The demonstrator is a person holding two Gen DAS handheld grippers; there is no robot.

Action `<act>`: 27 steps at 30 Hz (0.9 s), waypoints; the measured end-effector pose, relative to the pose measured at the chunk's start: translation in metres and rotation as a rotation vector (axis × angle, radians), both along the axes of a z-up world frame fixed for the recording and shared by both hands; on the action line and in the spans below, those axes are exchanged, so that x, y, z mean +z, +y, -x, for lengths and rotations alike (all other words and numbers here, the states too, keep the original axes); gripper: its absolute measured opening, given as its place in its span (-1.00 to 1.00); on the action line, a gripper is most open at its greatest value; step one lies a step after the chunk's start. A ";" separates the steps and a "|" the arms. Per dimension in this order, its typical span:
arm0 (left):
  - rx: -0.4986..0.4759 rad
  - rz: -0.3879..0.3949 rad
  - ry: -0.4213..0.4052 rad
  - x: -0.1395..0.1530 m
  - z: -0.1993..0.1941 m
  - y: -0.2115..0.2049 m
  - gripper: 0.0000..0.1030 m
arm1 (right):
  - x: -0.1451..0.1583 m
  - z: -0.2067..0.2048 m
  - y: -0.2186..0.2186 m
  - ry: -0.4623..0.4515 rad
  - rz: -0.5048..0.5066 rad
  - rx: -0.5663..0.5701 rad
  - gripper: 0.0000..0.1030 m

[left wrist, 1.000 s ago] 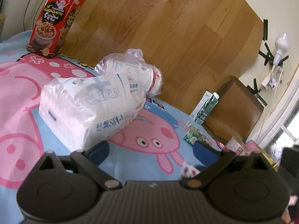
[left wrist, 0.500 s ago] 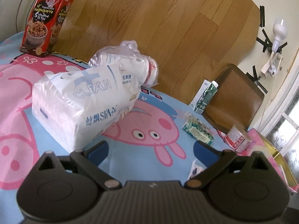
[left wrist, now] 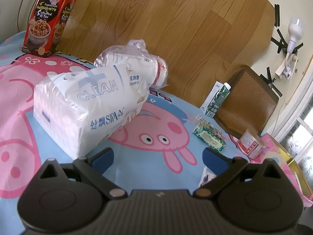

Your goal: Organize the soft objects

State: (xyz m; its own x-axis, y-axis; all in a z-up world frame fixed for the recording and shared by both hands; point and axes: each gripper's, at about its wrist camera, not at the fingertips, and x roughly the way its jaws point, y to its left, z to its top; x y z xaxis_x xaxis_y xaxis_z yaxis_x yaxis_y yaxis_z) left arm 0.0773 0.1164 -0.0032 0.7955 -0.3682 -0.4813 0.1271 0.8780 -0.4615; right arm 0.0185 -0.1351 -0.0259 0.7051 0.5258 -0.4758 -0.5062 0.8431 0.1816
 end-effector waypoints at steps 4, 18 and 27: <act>0.000 0.000 -0.001 0.000 0.000 0.000 0.95 | 0.000 0.000 -0.001 0.001 -0.007 -0.001 0.77; 0.003 0.000 0.000 0.000 0.001 -0.001 0.95 | 0.000 0.000 -0.001 0.000 -0.005 0.000 0.76; 0.001 -0.001 0.000 0.000 0.000 -0.001 0.95 | 0.000 0.001 0.001 0.001 -0.006 -0.006 0.76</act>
State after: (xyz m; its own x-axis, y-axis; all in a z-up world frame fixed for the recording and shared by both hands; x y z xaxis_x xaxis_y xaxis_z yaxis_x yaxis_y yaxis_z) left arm 0.0769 0.1156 -0.0028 0.7958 -0.3673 -0.4814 0.1266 0.8784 -0.4609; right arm 0.0176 -0.1345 -0.0259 0.7077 0.5248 -0.4730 -0.5012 0.8448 0.1874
